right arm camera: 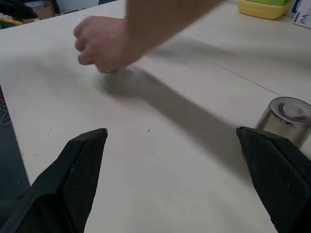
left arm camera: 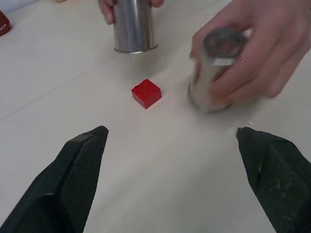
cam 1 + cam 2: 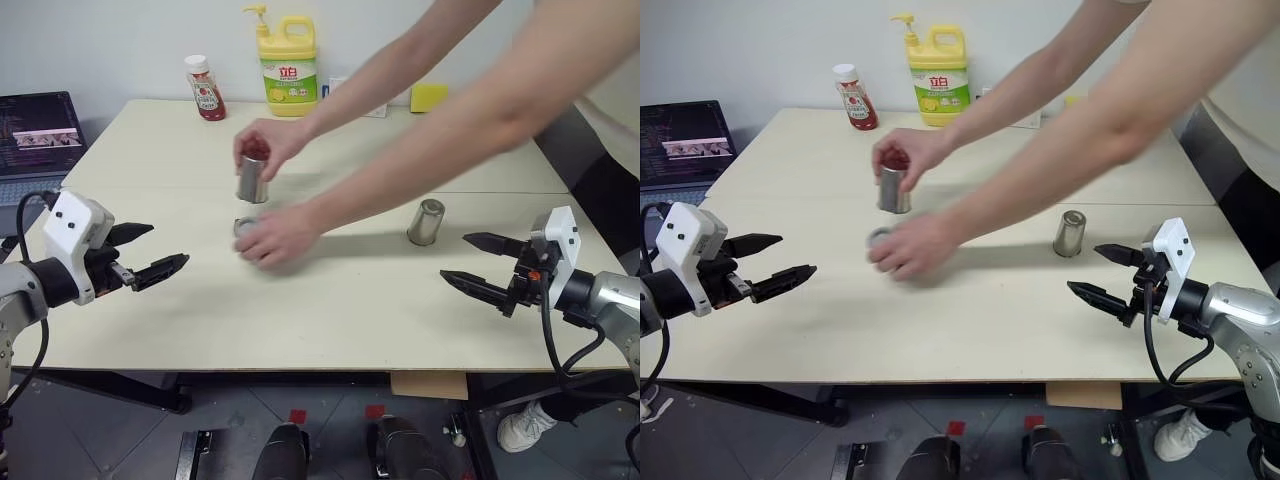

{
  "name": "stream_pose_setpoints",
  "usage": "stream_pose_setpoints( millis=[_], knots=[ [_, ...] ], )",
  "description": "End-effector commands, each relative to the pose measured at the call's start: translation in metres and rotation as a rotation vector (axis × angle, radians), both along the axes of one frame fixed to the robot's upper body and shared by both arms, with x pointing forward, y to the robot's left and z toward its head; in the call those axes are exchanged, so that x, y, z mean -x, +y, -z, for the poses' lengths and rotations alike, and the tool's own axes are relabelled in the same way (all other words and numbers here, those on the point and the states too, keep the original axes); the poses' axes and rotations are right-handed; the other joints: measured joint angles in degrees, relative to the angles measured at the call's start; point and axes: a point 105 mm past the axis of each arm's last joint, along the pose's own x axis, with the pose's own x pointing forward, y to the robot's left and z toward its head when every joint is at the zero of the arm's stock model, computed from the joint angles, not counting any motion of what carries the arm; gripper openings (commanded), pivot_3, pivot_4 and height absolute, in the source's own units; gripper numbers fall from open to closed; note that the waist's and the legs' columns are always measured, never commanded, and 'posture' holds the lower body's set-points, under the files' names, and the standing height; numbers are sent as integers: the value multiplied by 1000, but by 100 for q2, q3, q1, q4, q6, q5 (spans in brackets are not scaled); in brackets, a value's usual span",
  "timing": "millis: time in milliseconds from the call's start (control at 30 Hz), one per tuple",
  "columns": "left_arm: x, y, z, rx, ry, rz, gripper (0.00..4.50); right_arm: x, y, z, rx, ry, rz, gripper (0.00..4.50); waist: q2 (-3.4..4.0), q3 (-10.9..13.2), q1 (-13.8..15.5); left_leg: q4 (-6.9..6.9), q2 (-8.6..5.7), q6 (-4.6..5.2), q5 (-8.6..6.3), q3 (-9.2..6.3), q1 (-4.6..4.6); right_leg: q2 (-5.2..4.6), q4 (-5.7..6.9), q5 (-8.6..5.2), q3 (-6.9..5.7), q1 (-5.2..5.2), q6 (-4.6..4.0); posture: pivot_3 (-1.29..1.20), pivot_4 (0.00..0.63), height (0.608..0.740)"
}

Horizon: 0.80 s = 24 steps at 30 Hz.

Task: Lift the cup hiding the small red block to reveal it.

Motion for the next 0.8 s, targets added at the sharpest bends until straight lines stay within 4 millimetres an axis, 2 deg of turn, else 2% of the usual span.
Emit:
stream_pose_setpoints(
  millis=[33,800],
  knots=[
    [-1,1,-12,-26,-40,2,4470,2,4,-8,3,-43,-18,4500,0,0,0,0,0,0,0,0,0,0,0,0,0,0,0,0,150,740],
    [-2,-2,-10,-23,-35,12,4470,1,7,-9,-7,-51,-18,4500,0,0,0,0,0,0,0,0,0,0,0,0,0,0,0,0,150,740]
  ],
)
